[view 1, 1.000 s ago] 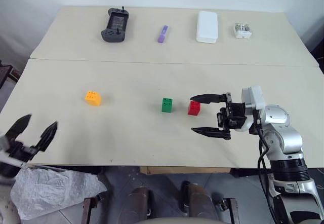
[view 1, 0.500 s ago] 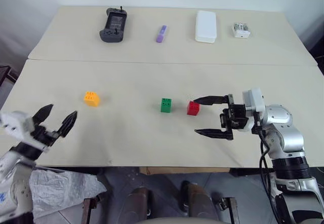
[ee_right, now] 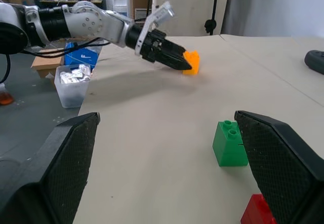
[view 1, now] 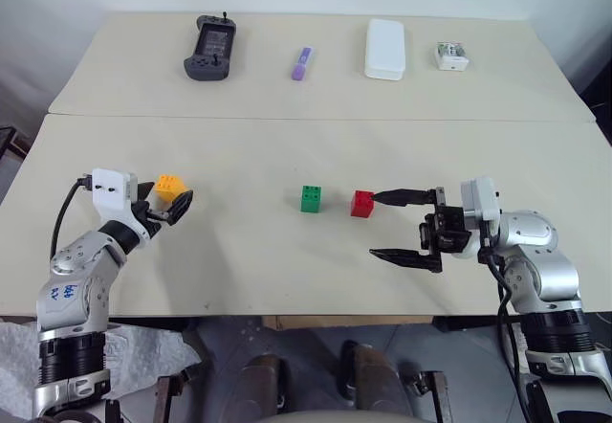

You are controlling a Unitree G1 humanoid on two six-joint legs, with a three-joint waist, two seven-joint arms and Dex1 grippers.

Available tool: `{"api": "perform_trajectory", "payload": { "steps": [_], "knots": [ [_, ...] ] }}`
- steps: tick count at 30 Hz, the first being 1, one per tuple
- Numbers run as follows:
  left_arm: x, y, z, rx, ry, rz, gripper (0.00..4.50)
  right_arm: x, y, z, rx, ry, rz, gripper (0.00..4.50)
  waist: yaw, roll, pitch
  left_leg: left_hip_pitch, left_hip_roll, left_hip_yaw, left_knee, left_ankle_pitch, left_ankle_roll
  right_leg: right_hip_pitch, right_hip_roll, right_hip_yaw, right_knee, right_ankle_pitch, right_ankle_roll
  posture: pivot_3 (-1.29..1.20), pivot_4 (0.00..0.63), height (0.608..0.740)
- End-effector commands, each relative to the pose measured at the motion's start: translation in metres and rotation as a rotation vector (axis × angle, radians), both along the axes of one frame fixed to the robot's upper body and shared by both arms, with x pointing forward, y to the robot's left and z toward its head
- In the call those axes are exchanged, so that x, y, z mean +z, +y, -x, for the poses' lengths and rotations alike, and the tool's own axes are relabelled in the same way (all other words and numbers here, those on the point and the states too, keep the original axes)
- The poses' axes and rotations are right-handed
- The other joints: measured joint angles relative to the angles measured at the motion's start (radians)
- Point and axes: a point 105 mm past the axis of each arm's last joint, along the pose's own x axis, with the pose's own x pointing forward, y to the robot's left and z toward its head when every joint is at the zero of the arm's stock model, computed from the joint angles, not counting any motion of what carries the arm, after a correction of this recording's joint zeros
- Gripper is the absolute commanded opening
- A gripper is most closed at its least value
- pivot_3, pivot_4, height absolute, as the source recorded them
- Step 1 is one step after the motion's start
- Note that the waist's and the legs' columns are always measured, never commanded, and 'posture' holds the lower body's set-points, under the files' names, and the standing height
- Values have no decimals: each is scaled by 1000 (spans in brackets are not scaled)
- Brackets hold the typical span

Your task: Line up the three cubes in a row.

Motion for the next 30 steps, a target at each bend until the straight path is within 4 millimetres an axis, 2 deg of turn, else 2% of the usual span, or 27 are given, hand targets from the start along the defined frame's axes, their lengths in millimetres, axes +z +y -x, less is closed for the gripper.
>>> {"api": "perform_trajectory", "payload": {
  "steps": [1, 5, 8, 12, 16, 18, 24, 27, 30],
  "knots": [
    [4, 3, -3, 19, -6, -27, 3662, 9, -2, 4, -8, -42, -10, 4500, 0, 0, 0, 0, 0, 0, 0, 0, 0, 0, 0, 0, 0, 0, 0, 0, 150, 740],
    [2, 7, -3, 25, -3, -34, 2332, 7, -2, 6, -14, -38, -11, 4500, 0, 0, 0, 0, 0, 0, 0, 0, 0, 0, 0, 0, 0, 0, 0, 0, 150, 740],
    [8, 1, -4, -61, -18, -25, 1484, 5, -2, 7, -17, -35, -8, 4500, 2, 0, 0, 0, 0, 0, 0, 0, 0, 0, 0, 0, 0, 0, 0, 0, 150, 740],
    [35, -21, 2, -398, -119, -59, 1488, 5, -7, 7, -29, -32, 8, 4500, 4, 0, 0, 0, 0, 0, 1, 0, 0, 0, 0, 0, 0, 0, 0, 0, 150, 740],
    [42, -42, 15, -907, -57, -291, 1488, 4, -24, 8, -50, -16, 61, 4500, 7, 0, 0, -1, -1, 1, 1, 0, 0, 0, 0, -1, 0, 0, 0, 0, 150, 740],
    [44, -47, 10, -1048, -12, -347, 1488, 4, -28, 9, -57, -9, 77, 4500, 14, 0, 0, -1, -2, 6, 1, 0, 1, 0, 0, -1, -1, 0, 0, 0, 150, 740],
    [36, -73, -13, -1264, 35, -544, 1488, 6, -34, 11, -88, -10, 88, 4500, 21, 0, 0, -1, -5, 12, 1, 1, 1, 0, 1, -2, -1, 0, 0, 0, 150, 740],
    [28, -81, -20, -1285, 76, -591, 1488, 7, -34, 14, -104, -9, 82, 4500, 21, 0, 0, -2, -5, 12, 1, 1, 2, 0, 1, -2, -1, 0, 1, 0, 150, 740],
    [25, -97, -35, -1227, 55, -593, 1488, 6, -36, 20, -131, -3, 82, 4500, 22, -1, 0, -2, -5, 13, 1, 1, 3, -1, 1, -3, -1, 0, 1, 0, 150, 740]
  ]
}}
